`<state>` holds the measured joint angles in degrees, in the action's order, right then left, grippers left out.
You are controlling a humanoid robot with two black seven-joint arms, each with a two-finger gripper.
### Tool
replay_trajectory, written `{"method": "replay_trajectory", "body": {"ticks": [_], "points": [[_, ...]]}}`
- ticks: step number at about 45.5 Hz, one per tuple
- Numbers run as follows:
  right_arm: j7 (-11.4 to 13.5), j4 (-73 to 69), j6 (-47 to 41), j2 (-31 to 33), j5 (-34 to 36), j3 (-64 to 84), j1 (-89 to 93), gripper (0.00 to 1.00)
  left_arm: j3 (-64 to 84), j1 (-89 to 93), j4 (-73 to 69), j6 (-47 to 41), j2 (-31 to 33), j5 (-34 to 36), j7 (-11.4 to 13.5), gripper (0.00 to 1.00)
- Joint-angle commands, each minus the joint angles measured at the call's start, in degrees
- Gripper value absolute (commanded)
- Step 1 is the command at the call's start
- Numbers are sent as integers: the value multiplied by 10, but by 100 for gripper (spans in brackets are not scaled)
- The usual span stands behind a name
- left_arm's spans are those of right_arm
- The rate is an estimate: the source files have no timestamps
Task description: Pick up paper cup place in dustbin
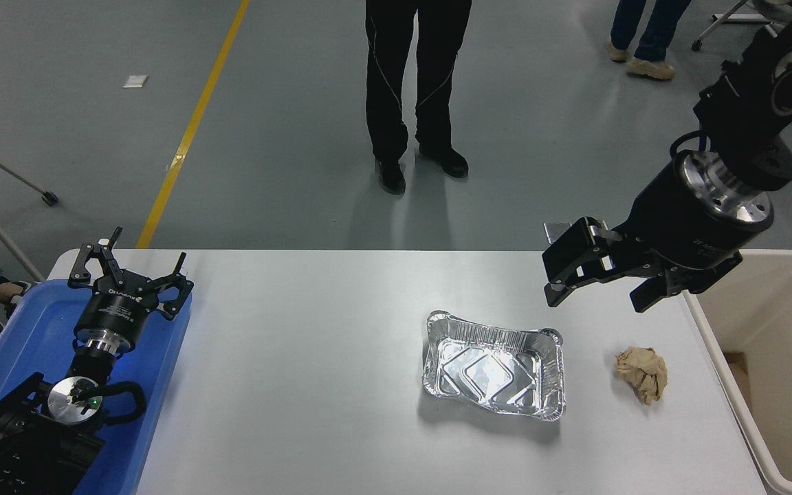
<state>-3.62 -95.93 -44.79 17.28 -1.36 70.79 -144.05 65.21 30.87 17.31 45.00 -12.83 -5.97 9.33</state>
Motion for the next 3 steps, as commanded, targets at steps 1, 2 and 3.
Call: {"method": "replay_trajectory", "body": {"ticks": [1, 2, 3], "points": [[2, 1, -2, 1, 1, -4, -4, 100, 0, 0, 0, 0, 0, 0, 0, 99], [2, 1, -2, 1, 1, -7, -4, 100, 0, 0, 0, 0, 0, 0, 0, 99], [2, 1, -2, 2, 2, -8, -4, 100, 0, 0, 0, 0, 0, 0, 0, 99]]}}
